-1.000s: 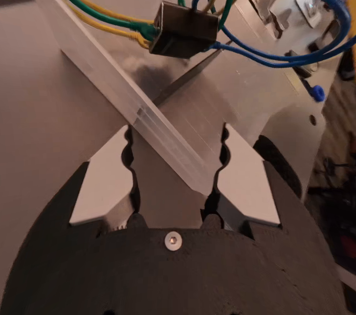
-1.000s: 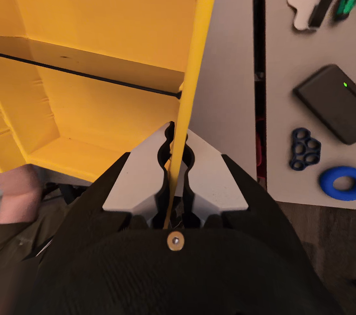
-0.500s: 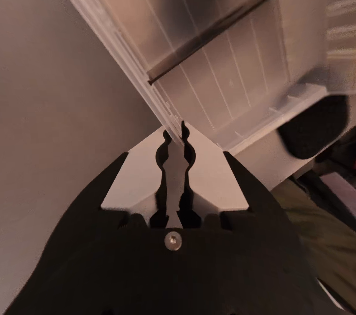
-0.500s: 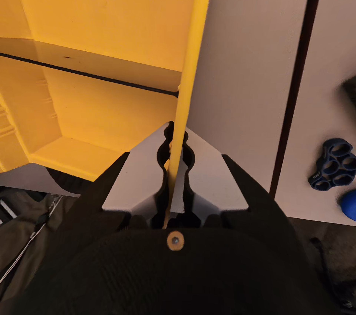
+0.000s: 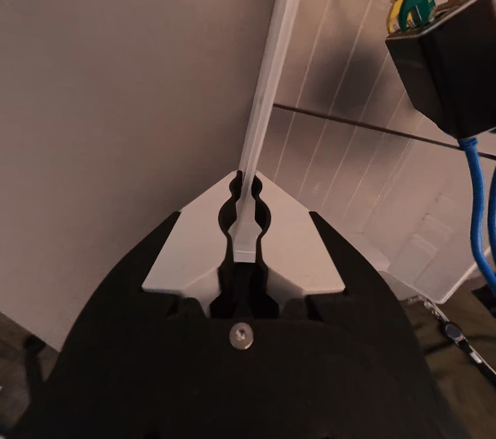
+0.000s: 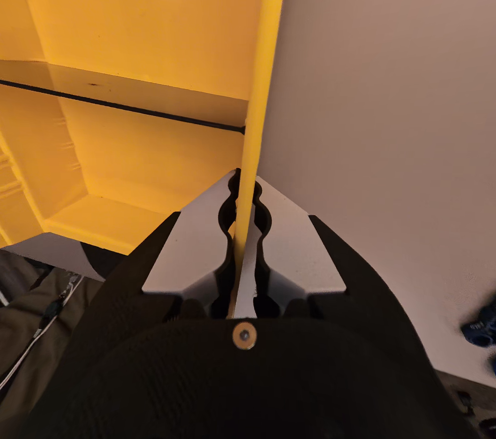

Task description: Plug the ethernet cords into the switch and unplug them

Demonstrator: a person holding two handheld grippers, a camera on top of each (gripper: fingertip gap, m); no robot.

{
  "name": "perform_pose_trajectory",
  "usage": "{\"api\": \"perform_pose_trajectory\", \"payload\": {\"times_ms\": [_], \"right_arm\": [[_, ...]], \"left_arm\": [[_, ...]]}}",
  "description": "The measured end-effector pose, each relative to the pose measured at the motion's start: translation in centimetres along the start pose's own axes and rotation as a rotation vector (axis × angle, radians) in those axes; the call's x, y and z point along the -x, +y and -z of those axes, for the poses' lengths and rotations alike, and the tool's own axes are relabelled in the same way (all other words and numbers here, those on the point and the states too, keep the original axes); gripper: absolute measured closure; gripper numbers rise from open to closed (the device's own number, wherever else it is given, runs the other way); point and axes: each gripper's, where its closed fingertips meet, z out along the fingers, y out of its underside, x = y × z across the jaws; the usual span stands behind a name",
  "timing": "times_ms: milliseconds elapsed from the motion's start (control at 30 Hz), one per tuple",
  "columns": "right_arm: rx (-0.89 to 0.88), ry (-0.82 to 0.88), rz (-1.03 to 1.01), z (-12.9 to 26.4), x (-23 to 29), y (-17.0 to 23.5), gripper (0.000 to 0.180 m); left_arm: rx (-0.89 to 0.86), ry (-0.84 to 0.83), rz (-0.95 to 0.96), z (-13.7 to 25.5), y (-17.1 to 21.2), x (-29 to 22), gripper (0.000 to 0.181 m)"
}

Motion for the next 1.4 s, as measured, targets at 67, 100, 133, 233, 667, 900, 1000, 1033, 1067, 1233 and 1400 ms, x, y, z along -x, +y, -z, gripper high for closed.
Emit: {"api": "perform_pose_trajectory", "payload": {"times_ms": [67,100,133,233,667,900,1000,1033,1067,1233,1400], "right_arm": [[0.012,0.000,0.003,-0.9,1.1,-1.2,0.175],[0.018,0.005,0.006,-1.4,1.7,-1.7,0.175],[0.025,0.016,0.012,-2.0,2.2,-2.3,0.175],[0.014,0.046,0.023,-3.0,3.7,-4.2,0.176],[0.047,0.145,0.107,-3.9,6.2,-5.4,0.176],[0.054,0.163,0.161,-3.8,5.7,-4.8,0.175],[0.041,0.196,0.198,-3.8,5.6,-4.8,0.164],[0.027,0.186,0.212,-3.7,5.8,-4.9,0.155],[0.002,0.168,0.223,-3.5,6.2,-5.1,0.147],[-0.284,0.097,0.284,1.0,8.5,-8.1,0.123],[-0.732,0.094,0.493,8.2,12.8,-12.5,0.116]], "left_arm": [[-0.050,-0.006,0.092,0.6,1.4,3.3,0.176],[-0.080,-0.006,0.136,0.9,2.1,4.8,0.176],[-0.106,-0.001,0.177,1.1,2.7,6.0,0.176],[-0.163,0.017,0.219,1.6,4.0,8.3,0.177],[-0.282,-0.016,0.197,1.9,5.2,10.2,0.177],[-0.298,-0.063,0.161,2.2,7.0,10.7,0.177],[-0.333,-0.006,0.148,2.3,7.2,10.5,0.177],[-0.349,0.019,0.143,2.6,7.3,10.5,0.176],[-0.377,0.036,0.132,3.0,7.2,10.5,0.173],[-0.696,-0.078,-0.124,9.2,4.8,9.9,0.145],[-0.818,-0.260,-0.603,10.9,2.1,5.0,0.140]]}}
